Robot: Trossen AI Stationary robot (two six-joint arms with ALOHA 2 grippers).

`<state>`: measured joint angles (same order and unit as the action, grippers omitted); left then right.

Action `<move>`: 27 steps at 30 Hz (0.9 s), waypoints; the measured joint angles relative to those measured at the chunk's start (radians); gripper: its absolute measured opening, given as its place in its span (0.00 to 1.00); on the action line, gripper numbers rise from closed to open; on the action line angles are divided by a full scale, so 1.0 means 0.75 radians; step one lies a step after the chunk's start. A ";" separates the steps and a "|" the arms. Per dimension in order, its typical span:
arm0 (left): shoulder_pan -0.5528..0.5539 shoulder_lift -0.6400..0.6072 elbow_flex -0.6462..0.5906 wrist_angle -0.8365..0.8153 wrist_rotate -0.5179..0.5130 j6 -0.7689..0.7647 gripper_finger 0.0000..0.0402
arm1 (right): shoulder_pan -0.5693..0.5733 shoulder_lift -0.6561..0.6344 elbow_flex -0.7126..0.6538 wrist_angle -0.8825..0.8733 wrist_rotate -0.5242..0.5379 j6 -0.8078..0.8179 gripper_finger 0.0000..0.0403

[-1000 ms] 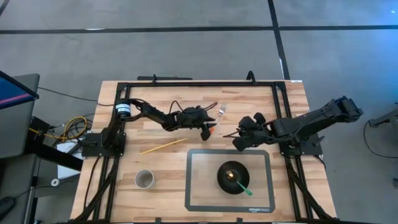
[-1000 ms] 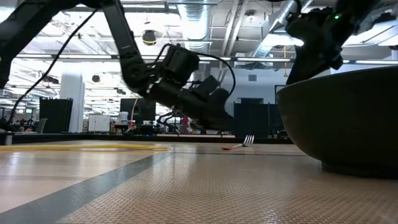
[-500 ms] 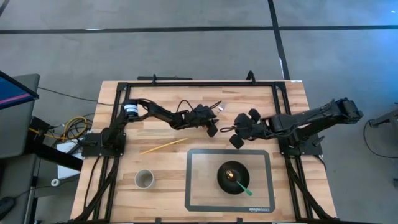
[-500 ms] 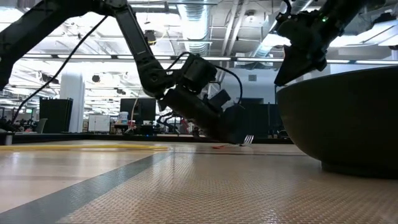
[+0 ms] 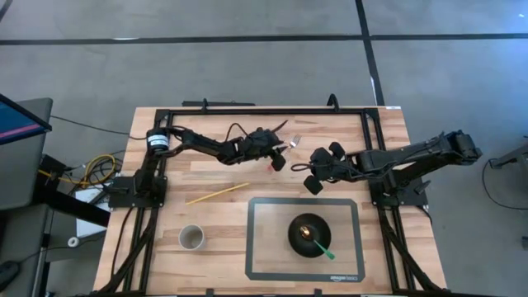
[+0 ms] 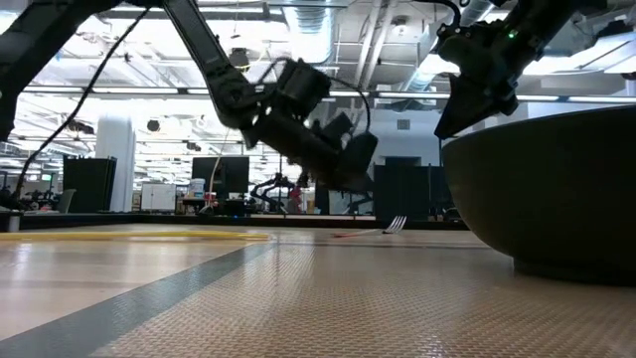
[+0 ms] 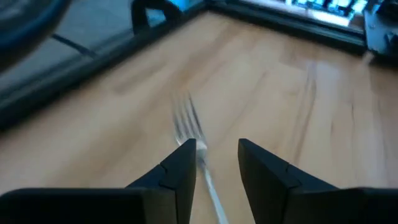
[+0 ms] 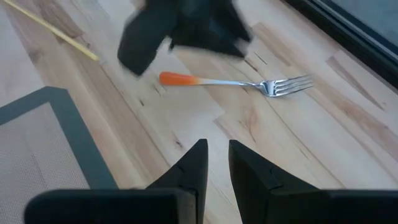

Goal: Pick & Place Utensil
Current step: Put the orange fork into the black bowl

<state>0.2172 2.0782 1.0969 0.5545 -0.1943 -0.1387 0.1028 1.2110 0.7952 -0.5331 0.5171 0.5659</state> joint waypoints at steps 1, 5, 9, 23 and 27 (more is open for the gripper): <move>-0.001 0.024 -0.001 -0.003 0.027 -0.010 0.30 | 0.000 0.000 0.000 0.005 0.000 0.000 0.14; -0.003 0.110 -0.005 0.005 0.044 -0.022 0.30 | 0.000 0.000 0.000 0.019 -0.001 -0.001 0.14; 0.011 0.175 -0.001 0.041 0.042 -0.027 0.30 | 0.000 0.000 0.000 0.032 -0.001 -0.001 0.14; 0.010 0.074 -0.007 -0.042 0.094 0.019 0.05 | -0.001 0.000 0.000 0.240 -0.004 -0.241 0.14; -0.011 -0.097 -0.035 -0.123 0.100 0.075 0.03 | -0.002 0.000 0.000 0.240 -0.005 -0.245 0.14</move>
<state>0.2087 2.0057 1.0710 0.4620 -0.1196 -0.0823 0.1017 1.2110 0.7952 -0.3529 0.5133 0.3824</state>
